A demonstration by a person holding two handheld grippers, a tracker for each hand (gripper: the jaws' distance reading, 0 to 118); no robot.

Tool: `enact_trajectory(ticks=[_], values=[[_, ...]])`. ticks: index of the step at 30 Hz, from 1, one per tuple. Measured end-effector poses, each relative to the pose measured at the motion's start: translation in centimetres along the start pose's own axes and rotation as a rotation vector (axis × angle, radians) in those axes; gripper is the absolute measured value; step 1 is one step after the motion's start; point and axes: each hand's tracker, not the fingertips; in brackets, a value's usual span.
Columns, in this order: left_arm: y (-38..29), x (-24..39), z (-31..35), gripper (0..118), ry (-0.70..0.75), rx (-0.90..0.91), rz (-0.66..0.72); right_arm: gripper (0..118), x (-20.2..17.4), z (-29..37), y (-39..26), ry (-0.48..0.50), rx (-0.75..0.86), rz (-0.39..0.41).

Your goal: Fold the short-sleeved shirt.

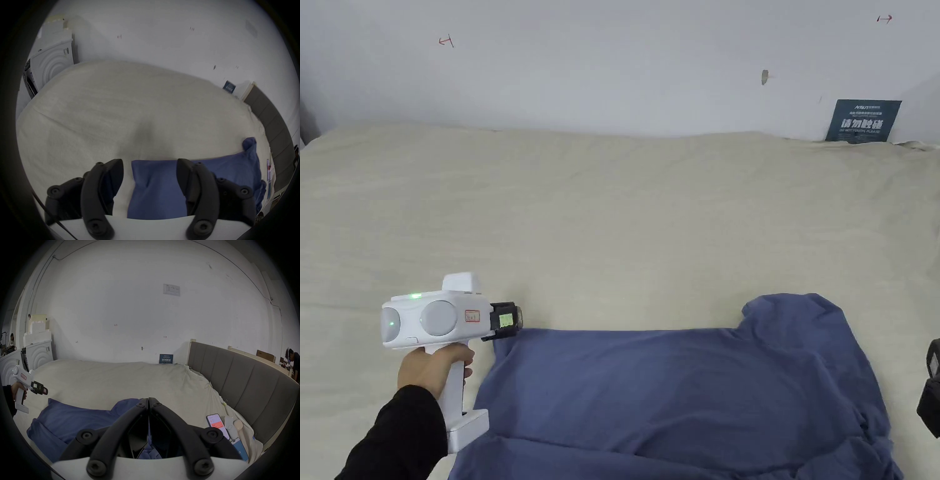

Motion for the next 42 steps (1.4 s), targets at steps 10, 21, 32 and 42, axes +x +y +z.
enact_trajectory(ticks=[10, 21, 32, 42], values=[[-0.4, 0.8, -6.1, 40, 0.013, -0.159, -0.048, 0, -0.1, -3.2, -1.0, -0.013, -0.058, 0.019], [-0.8, 1.5, -2.0, 0, -0.031, 0.012, -0.085, 1, 2.3, -11.3, -0.8, 0.07, -0.197, -0.044], [-0.9, 2.5, 3.5, 0, -0.079, 0.082, -0.13, 85, 4.4, -26.5, -4.0, 0.091, -0.544, -0.026], [-1.1, 2.1, 3.1, 0, -0.068, 0.072, -0.119, 39, 2.3, -29.6, -6.8, 0.073, -0.69, 0.022]])
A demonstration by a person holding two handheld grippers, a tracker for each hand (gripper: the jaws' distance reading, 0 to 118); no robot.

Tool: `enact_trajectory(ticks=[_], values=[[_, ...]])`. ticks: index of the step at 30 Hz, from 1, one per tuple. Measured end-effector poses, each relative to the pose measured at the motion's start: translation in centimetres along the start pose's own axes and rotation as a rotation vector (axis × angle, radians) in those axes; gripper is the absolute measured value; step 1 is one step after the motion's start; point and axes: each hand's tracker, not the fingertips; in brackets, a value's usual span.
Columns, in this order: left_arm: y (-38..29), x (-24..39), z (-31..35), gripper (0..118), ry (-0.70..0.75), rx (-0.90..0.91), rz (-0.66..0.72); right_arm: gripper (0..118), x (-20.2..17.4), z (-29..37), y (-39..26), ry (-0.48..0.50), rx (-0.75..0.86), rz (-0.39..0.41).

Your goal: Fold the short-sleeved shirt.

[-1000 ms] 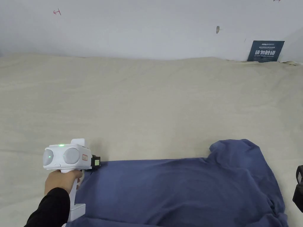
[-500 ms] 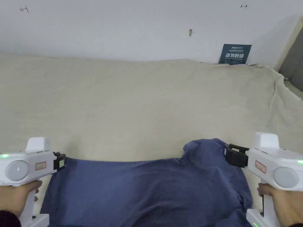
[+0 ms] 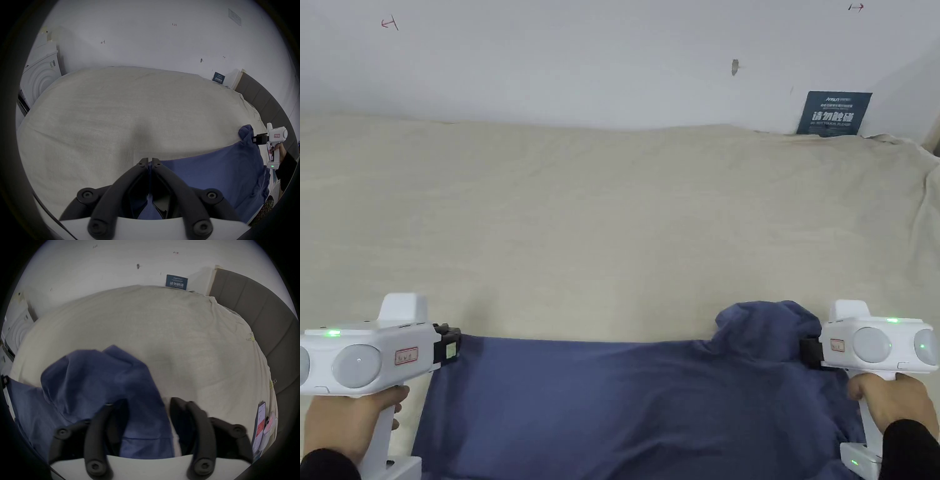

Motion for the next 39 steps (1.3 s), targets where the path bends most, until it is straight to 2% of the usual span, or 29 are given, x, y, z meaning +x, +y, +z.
enact_trajectory(ticks=[1, 2, 3, 5, 7, 18, 24, 31, 39], values=[[-0.1, 0.0, 0.0, 0, -0.001, -0.001, 0.003, 30, -0.4, 0.3, 0.0, 0.003, 0.007, -0.005], [-0.1, -0.6, -0.5, 0, -0.002, -0.002, 0.005, 13, -0.8, 0.4, 0.1, 0.004, 0.013, -0.003], [-0.1, -0.6, -0.5, 0, 0.0, -0.002, 0.006, 1, -1.2, 0.7, 0.0, -0.002, 0.018, 0.011], [-0.3, -0.6, -0.3, 0, 0.003, -0.001, 0.01, 1, -1.5, 1.3, -0.2, -0.007, 0.019, 0.041], [-0.4, -0.7, 0.0, 0, 0.003, 0.004, 0.018, 1, -1.5, 3.2, -0.6, -0.02, 0.095, 0.021], [-1.9, -1.1, 4.8, 0, 0.021, 0.047, 0.069, 1, 0.2, 18.0, -4.2, 0.098, 0.361, 0.013], [-4.1, -2.0, 9.5, 0, 0.033, 0.074, 0.09, 1, 1.6, 24.4, -8.9, 0.146, 0.425, -0.002], [-8.9, -2.6, 13.4, 0, 0.029, 0.059, 0.091, 1, 2.4, 27.6, -15.6, 0.179, 0.415, -0.019], [-15.4, -2.3, 13.8, 0, 0.048, -0.039, 0.068, 1, 2.6, 26.1, -23.9, 0.173, 0.293, -0.07]])
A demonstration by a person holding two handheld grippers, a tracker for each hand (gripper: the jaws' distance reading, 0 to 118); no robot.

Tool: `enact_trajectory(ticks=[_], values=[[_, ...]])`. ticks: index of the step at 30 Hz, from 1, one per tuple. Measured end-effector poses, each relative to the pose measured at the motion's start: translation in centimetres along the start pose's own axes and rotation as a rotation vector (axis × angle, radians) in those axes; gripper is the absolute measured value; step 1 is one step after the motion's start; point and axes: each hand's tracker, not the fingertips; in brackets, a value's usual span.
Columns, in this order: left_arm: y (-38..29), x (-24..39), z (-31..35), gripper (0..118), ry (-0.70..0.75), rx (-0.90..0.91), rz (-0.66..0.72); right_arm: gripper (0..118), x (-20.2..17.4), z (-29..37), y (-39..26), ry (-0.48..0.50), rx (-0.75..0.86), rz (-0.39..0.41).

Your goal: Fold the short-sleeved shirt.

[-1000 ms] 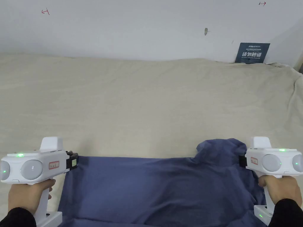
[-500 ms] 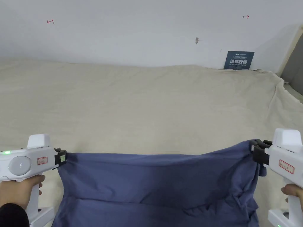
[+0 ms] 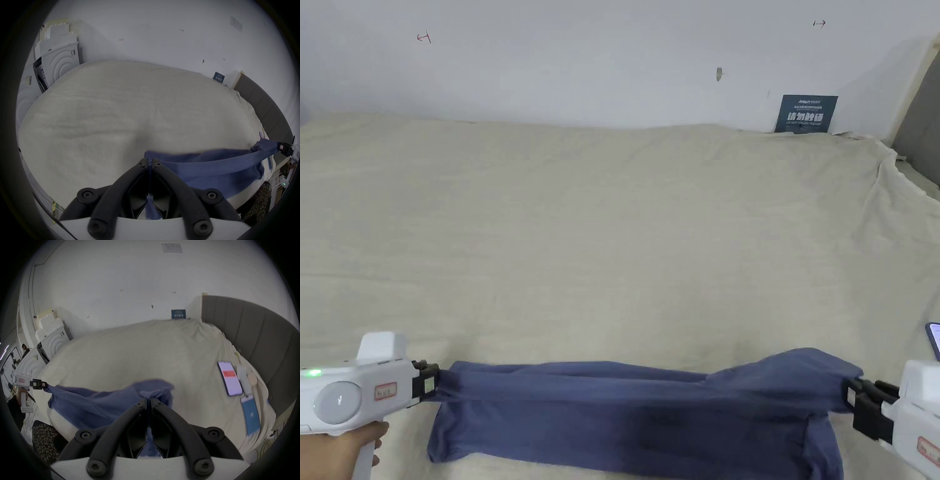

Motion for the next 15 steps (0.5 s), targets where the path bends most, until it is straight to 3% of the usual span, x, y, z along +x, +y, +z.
enact_trajectory(ticks=[15], values=[[-5.6, -1.3, -2.8, 0, 0.041, -0.077, -0.049, 1, 0.8, -4.3, -8.5, -0.117, -0.179, -0.097]])
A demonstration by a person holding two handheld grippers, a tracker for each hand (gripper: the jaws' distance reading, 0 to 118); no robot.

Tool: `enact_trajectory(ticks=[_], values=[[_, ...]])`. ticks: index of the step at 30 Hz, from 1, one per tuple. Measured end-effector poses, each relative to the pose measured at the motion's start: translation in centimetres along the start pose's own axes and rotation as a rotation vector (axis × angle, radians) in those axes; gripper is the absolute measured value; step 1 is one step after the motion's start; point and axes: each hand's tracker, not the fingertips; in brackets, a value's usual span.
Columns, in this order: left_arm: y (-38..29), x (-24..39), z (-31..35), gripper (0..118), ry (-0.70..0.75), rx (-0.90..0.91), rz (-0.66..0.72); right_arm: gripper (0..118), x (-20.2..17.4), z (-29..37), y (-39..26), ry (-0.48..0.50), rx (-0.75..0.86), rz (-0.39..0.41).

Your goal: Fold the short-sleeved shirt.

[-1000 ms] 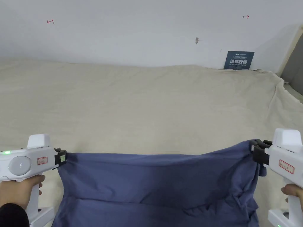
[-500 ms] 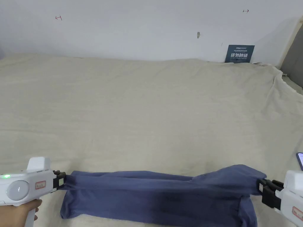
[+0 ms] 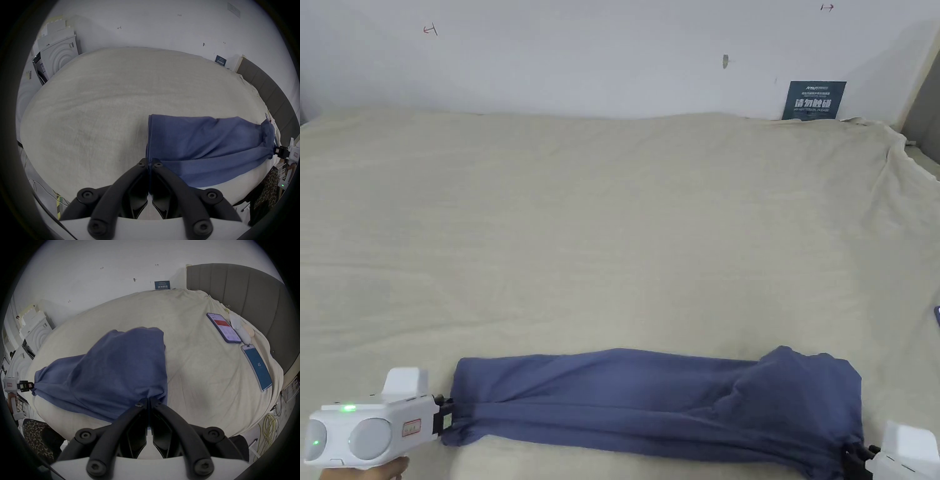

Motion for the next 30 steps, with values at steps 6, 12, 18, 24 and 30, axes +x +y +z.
enact_trajectory(ticks=[6, 12, 18, 24, 30], values=[[0.0, 0.3, -0.2, 5, 0.013, -0.024, 0.03, 4, -0.8, 1.1, 0.5, -0.011, 0.0, -0.002], [2.1, 1.1, 3.9, 99, -0.066, 0.113, 0.101, 83, -3.6, 6.7, 4.7, -0.003, 0.212, 0.049], [5.7, 3.7, 10.2, 102, -0.045, 0.375, 0.064, 83, -7.1, 13.1, 10.0, -0.002, 0.525, 0.113], [7.5, 6.7, 13.9, 99, 0.035, 0.603, 0.027, 83, -10.0, 15.8, 12.1, -0.073, 0.73, 0.178], [7.3, 9.1, 14.9, 65, 0.063, 0.748, -0.039, 61, -10.7, 15.2, 12.2, -0.094, 0.782, 0.178]])
